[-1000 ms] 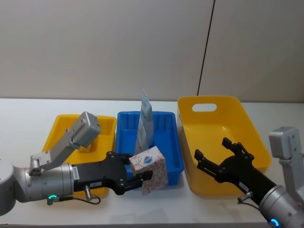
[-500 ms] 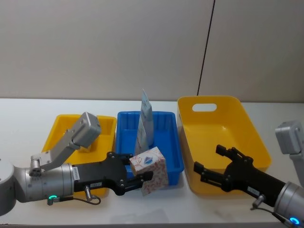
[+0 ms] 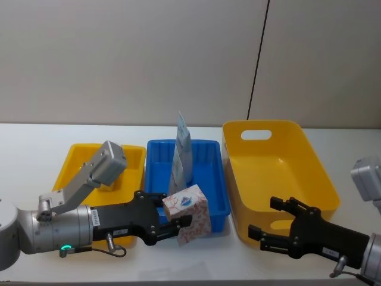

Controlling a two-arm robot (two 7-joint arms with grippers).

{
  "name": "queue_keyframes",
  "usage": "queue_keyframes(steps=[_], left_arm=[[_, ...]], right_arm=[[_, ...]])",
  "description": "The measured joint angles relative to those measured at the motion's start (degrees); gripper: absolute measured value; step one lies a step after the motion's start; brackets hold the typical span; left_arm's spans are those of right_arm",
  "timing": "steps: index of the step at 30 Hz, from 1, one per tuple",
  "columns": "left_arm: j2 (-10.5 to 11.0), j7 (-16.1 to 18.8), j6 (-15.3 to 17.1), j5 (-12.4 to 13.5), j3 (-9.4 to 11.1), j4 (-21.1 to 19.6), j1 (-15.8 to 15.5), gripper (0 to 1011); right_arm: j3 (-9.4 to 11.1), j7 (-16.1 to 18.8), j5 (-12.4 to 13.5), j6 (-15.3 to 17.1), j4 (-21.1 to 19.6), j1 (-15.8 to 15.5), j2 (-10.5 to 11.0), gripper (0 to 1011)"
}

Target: Bimanual collaborative sorting of washing and personal care products

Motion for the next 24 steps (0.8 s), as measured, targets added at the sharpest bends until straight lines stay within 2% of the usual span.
queue_keyframes(steps=[4,12,24], left_arm=[[0.00,0.00,0.00,0.00,0.00,0.00,0.00,413],[0.00,0.00,0.00,0.00,0.00,0.00,0.00,413],[0.00,0.01,0.00,0.00,0.00,-0.01,0.00,413]], right_arm=[[-0.28,0.06,-0.56,-1.12,0.20,-0.01,0.23,1000],[-2.01,-1.20,-3.71,-5.12,1.76,0.96,-0.64,1000],[-6.43,-0.77,-6.90,-8.83,5.23,4.97,-2.83,1000]])
